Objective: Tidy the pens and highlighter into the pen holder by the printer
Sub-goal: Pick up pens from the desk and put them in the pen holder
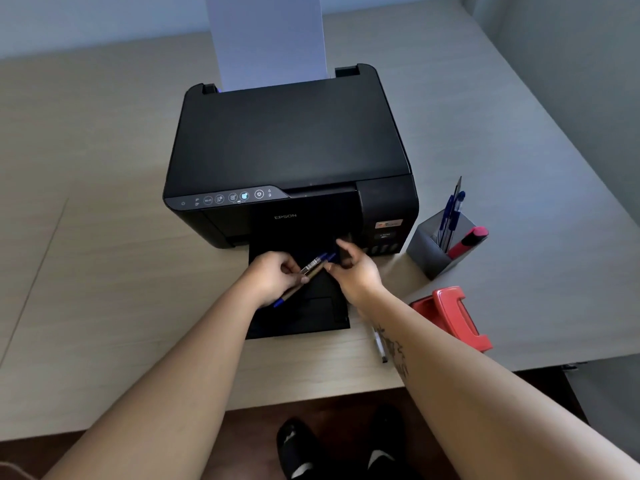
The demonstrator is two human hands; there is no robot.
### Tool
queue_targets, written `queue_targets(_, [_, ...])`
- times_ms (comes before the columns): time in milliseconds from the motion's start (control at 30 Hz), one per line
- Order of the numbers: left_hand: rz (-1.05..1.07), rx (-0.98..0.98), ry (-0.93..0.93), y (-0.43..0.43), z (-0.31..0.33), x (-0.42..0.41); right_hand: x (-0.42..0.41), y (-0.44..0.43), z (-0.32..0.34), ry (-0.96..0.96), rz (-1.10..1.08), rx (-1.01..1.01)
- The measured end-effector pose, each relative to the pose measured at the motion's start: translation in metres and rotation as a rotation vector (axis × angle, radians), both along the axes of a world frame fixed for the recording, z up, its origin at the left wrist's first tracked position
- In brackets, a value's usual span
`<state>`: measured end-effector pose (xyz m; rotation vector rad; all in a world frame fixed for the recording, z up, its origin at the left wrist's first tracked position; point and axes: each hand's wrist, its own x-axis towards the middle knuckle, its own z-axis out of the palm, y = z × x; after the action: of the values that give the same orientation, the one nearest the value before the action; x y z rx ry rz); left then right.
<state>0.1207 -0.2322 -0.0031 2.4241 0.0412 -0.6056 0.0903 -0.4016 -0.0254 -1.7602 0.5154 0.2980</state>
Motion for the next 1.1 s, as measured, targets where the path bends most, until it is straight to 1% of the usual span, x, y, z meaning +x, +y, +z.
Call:
queue_targets(100, [0.024,-0.021,-0.008,0.006,0.002,0.001,0.002,0.003,-0.001,-0.062,0.176,-0.194])
queue_targets(167, [0.039,-0.033,-0.014,0.011,0.006,0.0,0.0,0.003,-0.001,-0.108,0.24,-0.291])
queue_targets(333, [0.092,-0.067,-0.05,0.025,0.023,-0.003,-0.011,-0.01,0.007,-0.231,0.352,-0.426])
queue_targets(433, [0.097,-0.064,-0.069,0.028,0.037,-0.002,-0.012,-0.024,0.019,-0.209,0.492,-0.473])
queue_targets(500, [0.091,-0.075,-0.077,0.025,0.05,-0.001,-0.013,-0.036,0.03,-0.198,0.557,-0.468])
queue_targets(567, [0.088,-0.104,-0.091,0.019,0.062,0.001,-0.014,-0.05,0.043,-0.217,0.551,-0.47])
queue_targets(667, [0.069,-0.231,-0.105,0.003,0.08,0.005,-0.014,-0.079,0.068,-0.202,0.461,-0.457])
queue_targets(800, [-0.028,-0.387,-0.077,-0.039,0.108,0.004,-0.012,-0.123,0.102,-0.186,0.369,-0.456])
queue_targets(900, [-0.079,-0.473,-0.101,-0.078,0.128,0.009,-0.011,-0.155,0.126,-0.193,0.329,-0.455])
queue_targets(1033, [-0.11,-0.539,-0.168,-0.129,0.145,0.018,-0.009,-0.196,0.153,-0.227,0.238,-0.46])
queue_targets(1100, [-0.111,-0.526,-0.231,-0.152,0.146,0.022,-0.006,-0.213,0.161,-0.255,0.18,-0.498])
